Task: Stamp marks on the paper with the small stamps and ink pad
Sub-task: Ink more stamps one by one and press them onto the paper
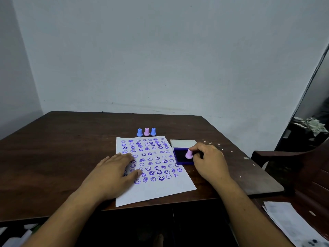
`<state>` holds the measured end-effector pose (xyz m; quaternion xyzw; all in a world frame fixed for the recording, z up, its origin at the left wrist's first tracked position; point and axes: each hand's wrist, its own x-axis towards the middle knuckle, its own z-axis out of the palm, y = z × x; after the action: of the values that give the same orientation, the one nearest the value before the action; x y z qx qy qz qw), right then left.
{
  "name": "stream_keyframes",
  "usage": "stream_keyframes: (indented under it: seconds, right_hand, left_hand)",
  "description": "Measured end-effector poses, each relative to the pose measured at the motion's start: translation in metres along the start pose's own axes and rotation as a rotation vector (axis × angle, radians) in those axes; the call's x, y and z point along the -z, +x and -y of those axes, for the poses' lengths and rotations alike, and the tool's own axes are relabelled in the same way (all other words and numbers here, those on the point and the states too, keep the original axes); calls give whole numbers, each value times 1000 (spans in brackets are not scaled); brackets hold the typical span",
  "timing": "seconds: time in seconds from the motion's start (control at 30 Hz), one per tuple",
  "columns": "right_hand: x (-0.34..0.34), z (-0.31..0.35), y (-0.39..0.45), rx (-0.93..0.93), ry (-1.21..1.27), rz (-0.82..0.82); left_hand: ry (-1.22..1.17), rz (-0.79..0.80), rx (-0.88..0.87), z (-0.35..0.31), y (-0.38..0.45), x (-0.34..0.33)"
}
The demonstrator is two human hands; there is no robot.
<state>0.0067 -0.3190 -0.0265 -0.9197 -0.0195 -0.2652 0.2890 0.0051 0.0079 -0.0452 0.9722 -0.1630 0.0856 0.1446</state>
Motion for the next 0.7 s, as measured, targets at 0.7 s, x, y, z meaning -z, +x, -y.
stream_keyframes:
  seconds: [0.7]
  right_hand:
    - [-7, -6, 2, 46, 15, -83]
  left_hand:
    - [-13, -38, -6, 0, -1, -1]
